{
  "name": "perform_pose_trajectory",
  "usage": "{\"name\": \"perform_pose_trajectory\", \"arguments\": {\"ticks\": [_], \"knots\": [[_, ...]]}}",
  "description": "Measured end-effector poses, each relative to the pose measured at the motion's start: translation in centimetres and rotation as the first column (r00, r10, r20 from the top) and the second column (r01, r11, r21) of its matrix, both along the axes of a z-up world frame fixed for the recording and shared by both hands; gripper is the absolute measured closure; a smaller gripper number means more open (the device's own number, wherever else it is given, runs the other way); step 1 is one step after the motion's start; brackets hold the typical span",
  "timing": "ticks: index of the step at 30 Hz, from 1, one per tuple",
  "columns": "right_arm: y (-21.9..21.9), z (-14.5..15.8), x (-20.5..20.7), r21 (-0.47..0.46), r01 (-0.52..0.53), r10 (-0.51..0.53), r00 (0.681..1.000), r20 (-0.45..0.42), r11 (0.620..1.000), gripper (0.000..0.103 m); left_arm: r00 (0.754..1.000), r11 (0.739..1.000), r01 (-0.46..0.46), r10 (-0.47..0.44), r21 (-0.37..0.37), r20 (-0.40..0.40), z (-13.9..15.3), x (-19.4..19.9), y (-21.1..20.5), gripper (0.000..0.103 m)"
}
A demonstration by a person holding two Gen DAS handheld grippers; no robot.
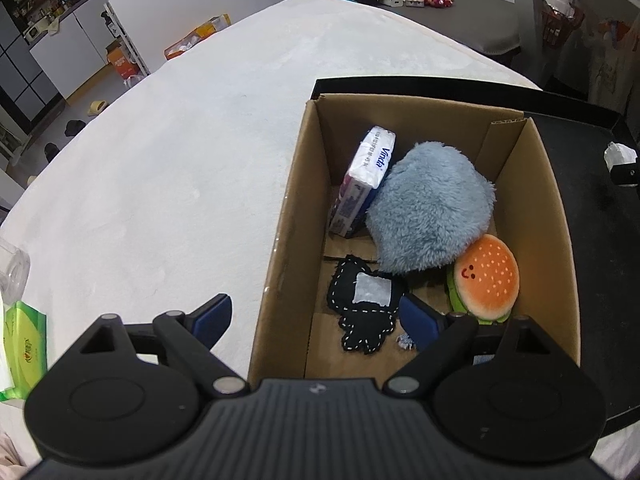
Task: Organize soft objects
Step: 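Carry the white bundle with the right gripper and release it into the box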
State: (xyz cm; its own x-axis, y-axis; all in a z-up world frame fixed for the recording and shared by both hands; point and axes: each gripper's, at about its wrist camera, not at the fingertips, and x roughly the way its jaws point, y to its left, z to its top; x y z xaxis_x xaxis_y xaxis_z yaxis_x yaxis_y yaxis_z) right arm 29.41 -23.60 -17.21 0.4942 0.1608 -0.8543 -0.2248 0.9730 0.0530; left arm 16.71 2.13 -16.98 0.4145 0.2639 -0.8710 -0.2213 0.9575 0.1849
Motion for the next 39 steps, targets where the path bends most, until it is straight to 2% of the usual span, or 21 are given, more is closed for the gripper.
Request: {"name": "perform_pose_trajectory", "arguments": {"ticks": [11, 22, 33, 39], "knots": [[1.0, 3.2, -2.6, 0.056, -0.022, 0.020, 0.999, 0.042, 0.998, 0.064, 0.999, 0.998, 0.032, -0.031, -0.060, 0.020, 1.1, -1.6, 0.9, 0.014], [3.6, 6.5, -5.4, 0.063, -0.083, 0.078, 0.994, 0.081, 0.995, 0.064, 0.997, 0.991, 0.069, -0.065, -0.114, 0.038, 1.4, -3.2, 2.0, 0.019], [7.2, 9.5, -8.1, 0.061, -0.172, 0.165, 0.980, 0.110, 0.983, 0.064, 0.998, 0.984, 0.056, -0.052, -0.169, 0.028, 1.0, -4.0, 3.5, 0.047], [9.0, 9.9, -9.0, 0.037, -0.210, 0.205, 0.973, 0.107, 0.977, 0.064, 0.999, 0.974, 0.040, -0.039, -0.223, 0.010, 0.3, -4.0, 4.2, 0.061]]}}
